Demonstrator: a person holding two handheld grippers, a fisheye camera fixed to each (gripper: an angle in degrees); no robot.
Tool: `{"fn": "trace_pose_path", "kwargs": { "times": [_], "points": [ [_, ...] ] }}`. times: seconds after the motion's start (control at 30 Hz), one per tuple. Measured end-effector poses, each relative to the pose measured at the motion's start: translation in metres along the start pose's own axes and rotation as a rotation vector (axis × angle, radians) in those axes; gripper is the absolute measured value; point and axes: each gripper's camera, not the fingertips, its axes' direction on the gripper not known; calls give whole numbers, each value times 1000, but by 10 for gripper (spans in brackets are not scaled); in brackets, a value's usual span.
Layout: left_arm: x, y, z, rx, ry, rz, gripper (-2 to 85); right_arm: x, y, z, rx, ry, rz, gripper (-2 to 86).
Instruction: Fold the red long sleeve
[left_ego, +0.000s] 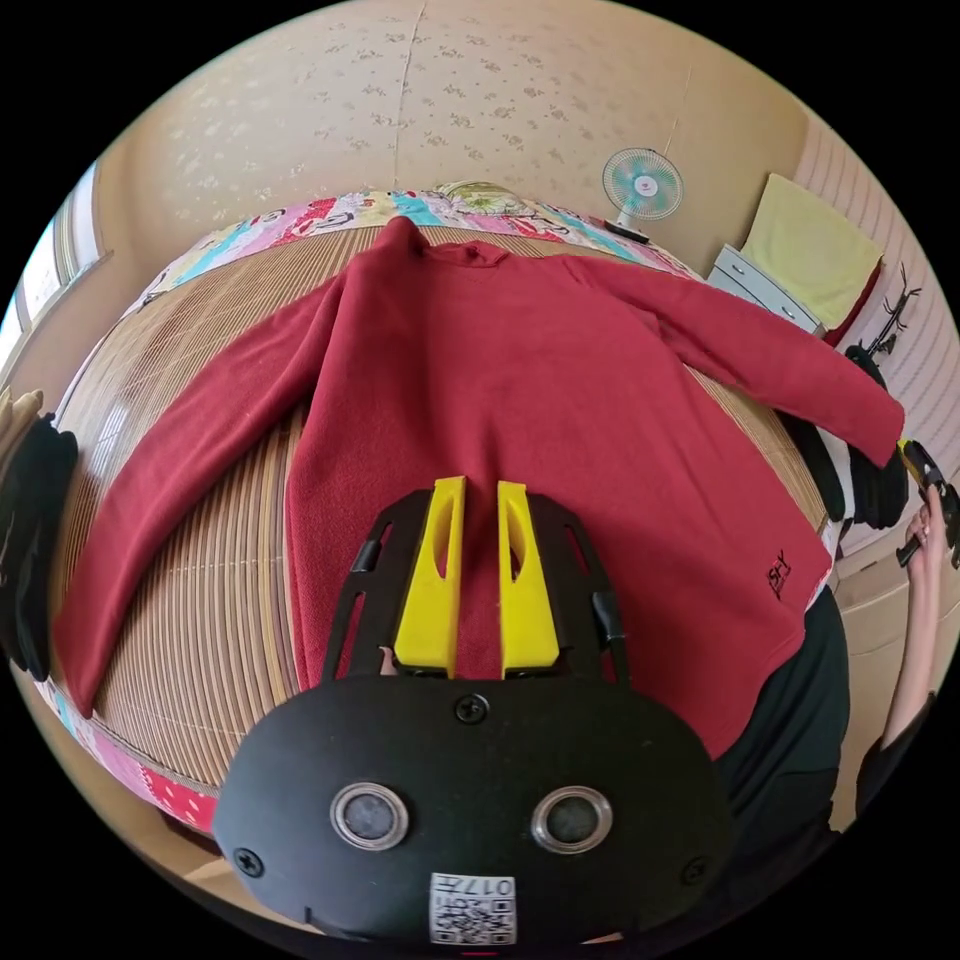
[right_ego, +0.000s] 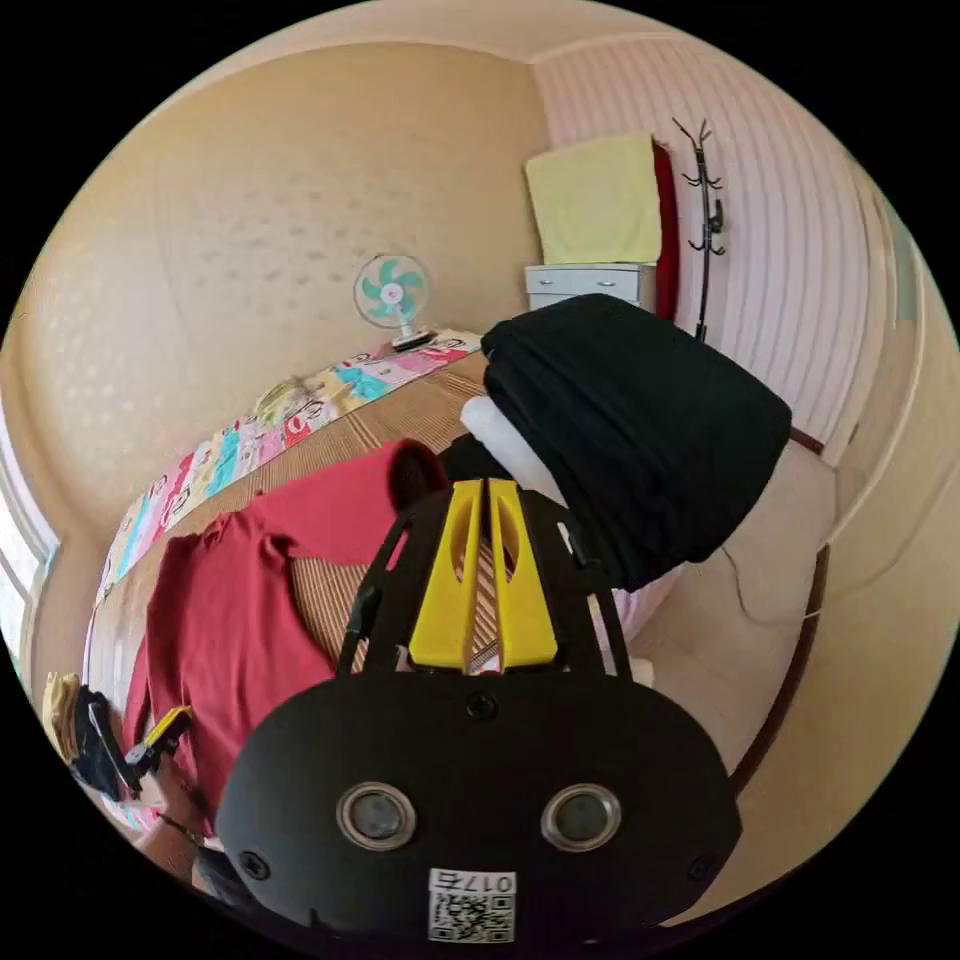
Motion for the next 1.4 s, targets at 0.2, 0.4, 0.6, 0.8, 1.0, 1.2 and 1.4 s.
{"fn": "trace_pose_path", "kwargs": {
  "times": [0.2, 0.4, 0.6, 0.8, 1.0, 1.2, 1.4],
  "points": [
    [10, -18, -12, 1, -59, 29, 63, -79, 68, 48, -344, -361, -449, 72],
    [21, -36, -26, 5, -148, 69, 63, -142, 150, 84, -522, -317, -652, 60],
    [6, -57, -49, -25, -83, 74, 60, -130, 185, 50, -482, -192, -685, 39],
    [-59, -28, -128, 165, 102, -106, 67, -86, 193, 38, -481, -246, -521, 55],
    [-245, 34, -190, 358, 398, -849, 145, -66, 182, 45, -476, -318, -461, 51],
    [-343, 70, -184, 420, 493, -1171, 128, -78, 180, 40, -412, -325, -507, 27],
    [-374, 55, -165, 423, 421, -1254, 71, -89, 179, 41, -365, -340, -553, 13]
  ]
}}
